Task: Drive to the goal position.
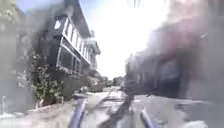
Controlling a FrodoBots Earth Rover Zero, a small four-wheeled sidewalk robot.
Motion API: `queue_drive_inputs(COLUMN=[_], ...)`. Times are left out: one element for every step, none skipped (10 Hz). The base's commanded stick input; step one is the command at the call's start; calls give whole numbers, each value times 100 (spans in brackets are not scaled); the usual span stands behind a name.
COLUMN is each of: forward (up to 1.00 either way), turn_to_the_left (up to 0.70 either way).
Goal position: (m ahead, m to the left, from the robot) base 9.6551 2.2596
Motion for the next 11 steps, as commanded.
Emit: queue_drive_inputs(forward=[100, 100, 100, 100, 100, 100, 100, 100, 100, 100, 100], turn_to_the_left=[-38, -39, -39, -39, -26, -1, -4, -26, -39, -39, -39])
